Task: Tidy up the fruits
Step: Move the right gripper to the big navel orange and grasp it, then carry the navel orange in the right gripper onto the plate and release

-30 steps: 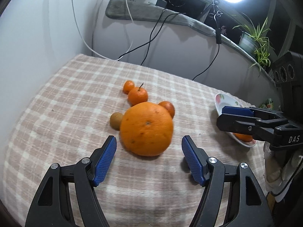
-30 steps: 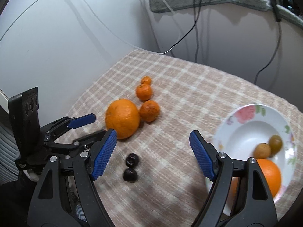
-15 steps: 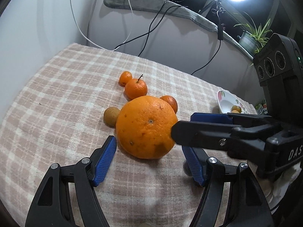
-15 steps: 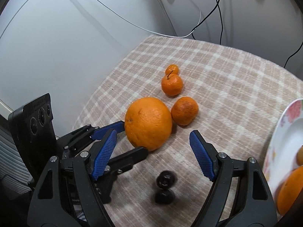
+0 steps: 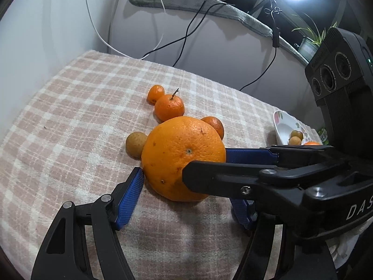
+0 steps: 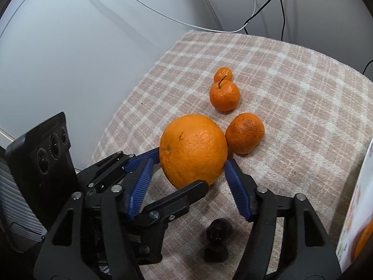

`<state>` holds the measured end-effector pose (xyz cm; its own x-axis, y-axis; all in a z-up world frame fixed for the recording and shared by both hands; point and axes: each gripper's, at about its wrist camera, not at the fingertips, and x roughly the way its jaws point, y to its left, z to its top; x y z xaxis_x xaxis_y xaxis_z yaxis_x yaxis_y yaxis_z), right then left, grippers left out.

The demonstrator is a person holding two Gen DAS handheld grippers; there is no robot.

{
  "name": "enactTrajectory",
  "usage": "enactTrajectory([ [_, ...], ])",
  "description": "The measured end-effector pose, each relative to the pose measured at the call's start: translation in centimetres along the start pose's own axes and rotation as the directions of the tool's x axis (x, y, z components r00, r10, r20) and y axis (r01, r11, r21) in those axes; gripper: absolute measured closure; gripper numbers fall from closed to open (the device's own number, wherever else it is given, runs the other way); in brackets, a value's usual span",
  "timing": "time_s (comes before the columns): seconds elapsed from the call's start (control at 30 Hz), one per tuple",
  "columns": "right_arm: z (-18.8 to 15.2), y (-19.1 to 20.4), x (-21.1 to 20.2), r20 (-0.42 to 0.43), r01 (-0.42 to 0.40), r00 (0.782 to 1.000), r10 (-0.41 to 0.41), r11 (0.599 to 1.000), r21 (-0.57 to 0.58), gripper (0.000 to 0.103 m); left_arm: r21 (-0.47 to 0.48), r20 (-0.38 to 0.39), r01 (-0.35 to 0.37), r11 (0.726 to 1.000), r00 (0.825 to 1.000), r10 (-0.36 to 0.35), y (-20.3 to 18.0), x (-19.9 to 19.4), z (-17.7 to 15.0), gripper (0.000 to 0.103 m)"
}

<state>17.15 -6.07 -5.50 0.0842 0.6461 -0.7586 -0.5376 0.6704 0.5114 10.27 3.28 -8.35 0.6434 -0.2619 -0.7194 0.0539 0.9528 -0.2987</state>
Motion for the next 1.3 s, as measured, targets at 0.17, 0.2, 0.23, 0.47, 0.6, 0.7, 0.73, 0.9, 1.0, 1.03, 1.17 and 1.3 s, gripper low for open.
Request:
enactTrajectory([
  [0.17, 0.3, 0.1, 0.4, -0.014, 0.032, 0.999, -0.033, 0.999, -0.019, 0.044, -0.006, 0.008, 0.007, 1.0, 1.0, -0.007, 0.2, -0.2, 0.0, 0.033],
  [0.2, 0.2, 0.1, 0.3, -0.013, 0.033, 0.999, -0.034, 0.999, -0.02, 0.044, -0.003, 0.006, 0.006, 1.0, 1.0, -0.006, 0.2, -0.2, 0.0, 0.034],
  [0.23, 0.2, 0.2, 0.3, -0.007, 0.036, 0.999, -0.036, 0.999, -0.024, 0.044, 0.0, 0.006, 0.005, 1.0, 1.0, -0.005, 0.2, -0.2, 0.0, 0.034],
  [0.47, -0.3, 0.6, -0.7, 0.011, 0.045, 0.999, -0.045, 0.998, -0.051, 0.045, -0.006, 0.033, 0.006, 1.0, 0.999, -0.005, -0.5, -1.1, -0.3, 0.034],
  [0.6, -0.6, 0.8, -2.0, 0.037, 0.051, 0.998, -0.049, 0.997, -0.062, 0.045, 0.011, 0.046, 0.008, 1.0, 0.999, -0.009, -1.5, -1.6, 0.0, 0.034],
  [0.7, -0.8, 0.6, -3.1, 0.053, 0.057, 0.997, -0.053, 0.996, -0.063, 0.045, 0.028, 0.051, 0.017, 0.999, 0.999, -0.019, -2.6, -1.7, 0.3, 0.034],
  [0.73, -0.9, 0.5, -3.6, 0.06, 0.061, 0.997, -0.057, 0.996, -0.062, 0.045, 0.036, 0.052, 0.022, 0.999, 0.998, -0.024, -3.0, -1.7, 0.4, 0.034],
  [0.9, -1.4, -1.0, -6.2, 0.094, 0.078, 0.993, -0.074, 0.996, -0.039, 0.045, 0.076, 0.053, 0.052, 0.996, 0.997, -0.056, -5.5, -1.1, 1.2, 0.034],
  [1.0, -1.6, -2.3, -7.9, 0.113, 0.087, 0.99, -0.084, 0.996, -0.016, 0.045, 0.099, 0.05, 0.074, 0.992, 0.996, -0.079, -7.2, -0.6, 1.6, 0.034],
  [1.03, -1.8, -2.9, -8.6, 0.121, 0.091, 0.989, -0.089, 0.996, -0.004, 0.045, 0.108, 0.047, 0.082, 0.991, 0.995, -0.087, -7.9, -0.3, 1.8, 0.034],
  [1.17, -2.3, -4.5, -10.5, 0.14, 0.109, 0.984, -0.111, 0.994, 0.02, 0.045, 0.136, 0.039, 0.105, 0.985, 0.993, -0.111, -10.0, 0.4, 2.3, 0.034],
  [1.3, -2.9, -6.2, -12.3, 0.155, 0.126, 0.979, -0.132, 0.991, 0.049, 0.045, 0.161, 0.026, 0.129, 0.979, 0.991, -0.135, -12.1, 1.4, 2.7, 0.034],
])
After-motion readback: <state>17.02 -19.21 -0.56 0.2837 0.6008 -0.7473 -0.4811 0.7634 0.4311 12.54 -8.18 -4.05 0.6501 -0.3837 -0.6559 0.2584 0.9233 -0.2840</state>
